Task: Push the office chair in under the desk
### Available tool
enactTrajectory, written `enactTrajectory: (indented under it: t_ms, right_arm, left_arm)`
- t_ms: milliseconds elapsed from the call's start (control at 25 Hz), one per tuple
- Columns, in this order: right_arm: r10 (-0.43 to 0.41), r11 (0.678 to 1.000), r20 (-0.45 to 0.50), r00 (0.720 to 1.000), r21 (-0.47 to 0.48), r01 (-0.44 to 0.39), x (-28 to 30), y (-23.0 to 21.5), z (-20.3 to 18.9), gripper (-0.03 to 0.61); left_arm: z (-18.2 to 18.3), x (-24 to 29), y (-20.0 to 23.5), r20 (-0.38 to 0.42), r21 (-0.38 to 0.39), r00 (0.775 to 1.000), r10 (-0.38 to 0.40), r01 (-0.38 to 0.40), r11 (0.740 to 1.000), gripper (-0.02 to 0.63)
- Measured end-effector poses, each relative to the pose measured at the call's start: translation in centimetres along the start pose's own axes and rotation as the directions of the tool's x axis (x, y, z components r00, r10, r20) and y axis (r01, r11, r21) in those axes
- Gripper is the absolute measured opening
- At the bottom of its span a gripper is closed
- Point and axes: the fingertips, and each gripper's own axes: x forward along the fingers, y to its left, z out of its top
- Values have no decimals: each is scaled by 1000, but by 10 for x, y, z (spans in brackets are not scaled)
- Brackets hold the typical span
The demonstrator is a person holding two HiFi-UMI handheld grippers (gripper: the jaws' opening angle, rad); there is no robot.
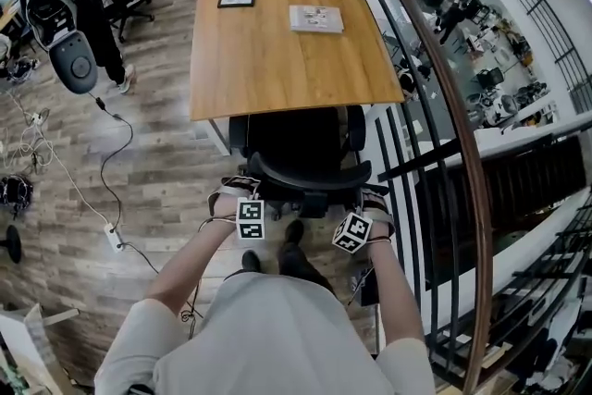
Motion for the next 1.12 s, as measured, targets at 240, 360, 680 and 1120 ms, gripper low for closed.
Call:
enactTrajectory:
  t_ms: [240,360,680,1120]
  right_arm:
    - [2,1000,22,1000,-22,-2,27,-32,-4,196]
    - [0,999,30,1000,-36,1,41,-52,-4,196]
    - [-4,997,62,998,-73,9,81,-109,-5,196]
    - [-7,992,113,994,-126,21,121,-164,5,196]
  left_arm:
    - [3,18,31,-17,-28,1000,-2,2,1000,91]
    - [3,27,51,-25,-40,1000,8,-9,999,91]
    - [5,51,106,-43,-70,999,33,-36,997,91]
    - [-1,73,160,-63,-107,996,61,-68,992,89]
